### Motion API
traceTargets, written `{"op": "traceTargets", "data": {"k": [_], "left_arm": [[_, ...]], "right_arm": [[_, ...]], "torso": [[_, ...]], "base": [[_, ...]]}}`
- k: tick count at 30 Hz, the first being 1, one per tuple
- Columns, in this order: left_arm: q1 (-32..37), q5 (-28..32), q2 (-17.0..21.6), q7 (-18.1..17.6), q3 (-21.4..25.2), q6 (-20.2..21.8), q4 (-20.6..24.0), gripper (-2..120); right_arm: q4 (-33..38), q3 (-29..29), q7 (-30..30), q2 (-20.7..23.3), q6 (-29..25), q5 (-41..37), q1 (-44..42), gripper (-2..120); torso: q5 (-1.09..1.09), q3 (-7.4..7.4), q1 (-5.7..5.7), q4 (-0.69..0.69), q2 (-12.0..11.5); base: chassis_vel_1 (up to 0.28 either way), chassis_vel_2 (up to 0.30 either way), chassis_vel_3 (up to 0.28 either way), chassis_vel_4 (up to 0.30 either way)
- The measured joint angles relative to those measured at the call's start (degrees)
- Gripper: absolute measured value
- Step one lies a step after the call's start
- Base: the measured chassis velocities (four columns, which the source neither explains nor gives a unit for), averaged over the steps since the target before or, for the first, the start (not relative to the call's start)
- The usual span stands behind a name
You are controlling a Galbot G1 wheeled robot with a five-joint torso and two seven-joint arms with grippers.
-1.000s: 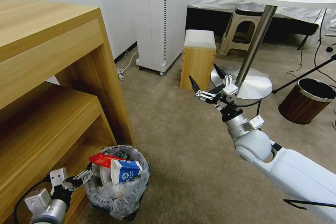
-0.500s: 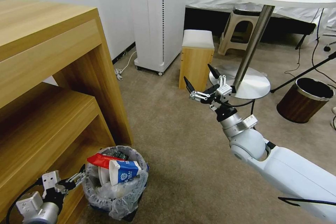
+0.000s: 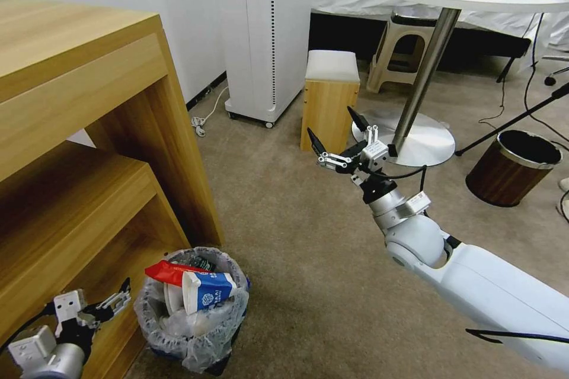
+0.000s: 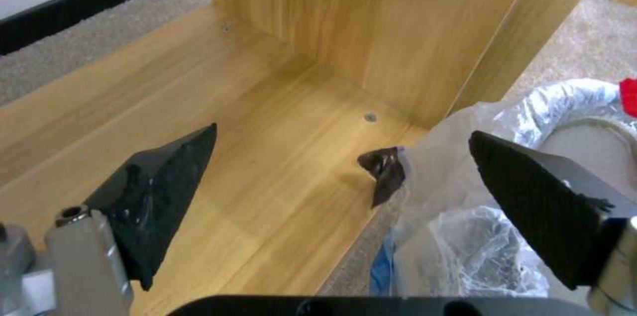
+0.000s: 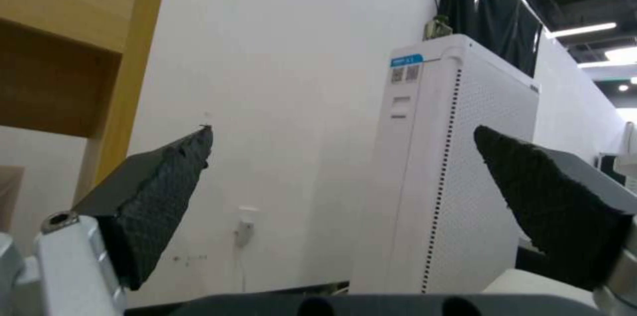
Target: Pick up the trash bin and place the garbage on the floor into it.
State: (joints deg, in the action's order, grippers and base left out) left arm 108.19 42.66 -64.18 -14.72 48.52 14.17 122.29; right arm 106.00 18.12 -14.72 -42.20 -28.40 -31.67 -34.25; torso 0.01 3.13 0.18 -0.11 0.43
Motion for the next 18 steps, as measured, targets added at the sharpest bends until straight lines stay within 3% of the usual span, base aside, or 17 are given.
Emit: {"op": "traceTargets", "data": {"k": [7, 18], "left_arm": [[-0.22, -0.28, -0.32, -0.39, -0.69, -0.03, 0.1, 100], [2.24, -1.77, -1.84, -0.87, -2.73, 0.48, 4.43, 100]], "right_arm": [[-0.07, 0.23, 0.06, 0.19, -0.24, 0.3, -0.21, 100], [-0.42, 0.68, 0.1, -0.24, -0.32, 0.73, -0.18, 100]], "torso": [[0.0, 0.0, 0.0, -0.02, 0.0], [-0.03, 0.01, 0.0, -0.01, 0.0]], "base": [[0.0, 0.0, 0.0, 0.0], [0.0, 0.0, 0.0, 0.0]]}}
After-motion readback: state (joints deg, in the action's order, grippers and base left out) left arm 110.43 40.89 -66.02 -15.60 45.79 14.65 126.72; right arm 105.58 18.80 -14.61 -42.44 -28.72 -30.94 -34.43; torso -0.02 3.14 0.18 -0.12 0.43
